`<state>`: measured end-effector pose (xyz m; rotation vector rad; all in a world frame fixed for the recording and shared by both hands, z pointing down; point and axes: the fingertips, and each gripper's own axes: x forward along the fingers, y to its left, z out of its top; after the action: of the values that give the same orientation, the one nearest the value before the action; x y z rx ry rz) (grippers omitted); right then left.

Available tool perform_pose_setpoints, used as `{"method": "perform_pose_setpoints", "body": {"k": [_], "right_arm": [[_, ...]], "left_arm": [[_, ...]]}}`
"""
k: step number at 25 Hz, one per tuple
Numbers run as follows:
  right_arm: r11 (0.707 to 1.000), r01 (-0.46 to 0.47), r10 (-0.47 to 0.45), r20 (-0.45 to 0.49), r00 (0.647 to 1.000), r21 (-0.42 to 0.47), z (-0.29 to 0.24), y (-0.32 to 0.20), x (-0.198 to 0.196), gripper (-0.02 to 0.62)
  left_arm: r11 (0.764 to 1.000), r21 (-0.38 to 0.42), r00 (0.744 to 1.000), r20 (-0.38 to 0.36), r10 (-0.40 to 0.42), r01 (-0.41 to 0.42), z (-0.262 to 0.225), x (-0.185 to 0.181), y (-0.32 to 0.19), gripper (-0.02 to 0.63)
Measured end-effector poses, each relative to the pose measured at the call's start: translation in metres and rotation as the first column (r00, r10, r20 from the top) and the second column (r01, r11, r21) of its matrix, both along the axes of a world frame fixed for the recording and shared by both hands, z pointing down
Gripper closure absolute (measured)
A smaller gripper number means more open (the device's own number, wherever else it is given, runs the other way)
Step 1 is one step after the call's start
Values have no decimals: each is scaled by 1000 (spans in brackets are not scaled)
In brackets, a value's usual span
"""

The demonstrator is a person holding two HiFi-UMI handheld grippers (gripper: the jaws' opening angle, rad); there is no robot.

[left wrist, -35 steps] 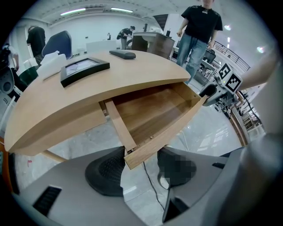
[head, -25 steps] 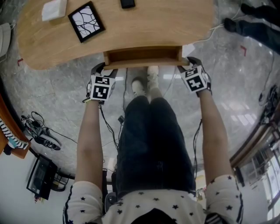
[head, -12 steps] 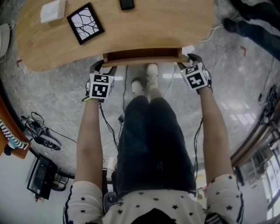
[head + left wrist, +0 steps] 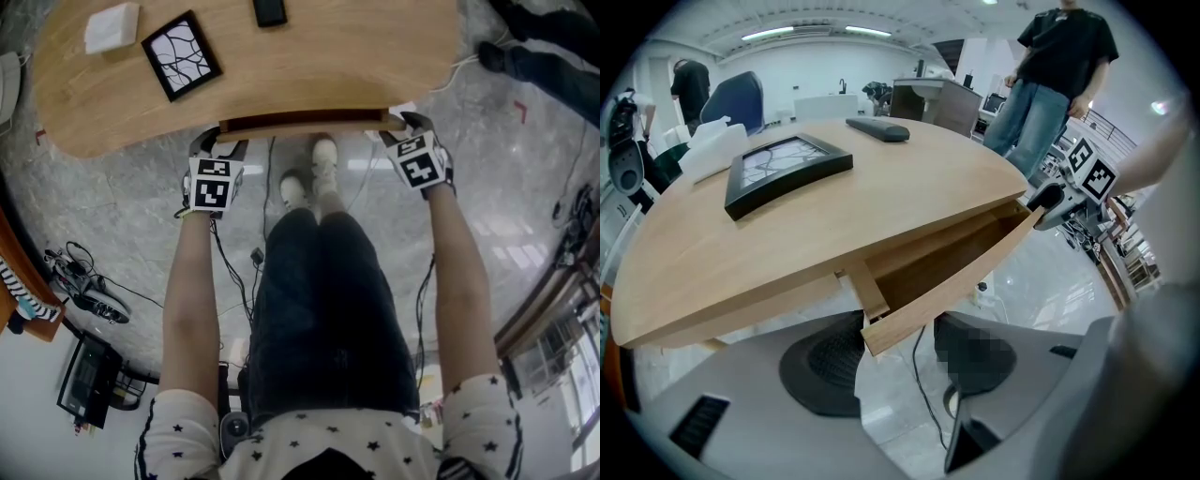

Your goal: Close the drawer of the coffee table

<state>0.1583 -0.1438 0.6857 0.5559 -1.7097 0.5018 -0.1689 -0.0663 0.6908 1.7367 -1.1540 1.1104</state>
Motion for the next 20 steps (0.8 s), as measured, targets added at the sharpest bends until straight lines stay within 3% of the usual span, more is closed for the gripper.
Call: {"method": "perform_pose_setpoints", "body": {"k": [12,20], "right_arm": [[1000,3,-4,17,1000,1,0,-9,-3,351],[1000,-2,2,30,1000,8,-1,-19,-4,350]], "left_arm": [[1000,4,1000,4,-22,22,0,-2,-8,364],[996,25,996,-20,-88,88,0,-3,-18,362]]}}
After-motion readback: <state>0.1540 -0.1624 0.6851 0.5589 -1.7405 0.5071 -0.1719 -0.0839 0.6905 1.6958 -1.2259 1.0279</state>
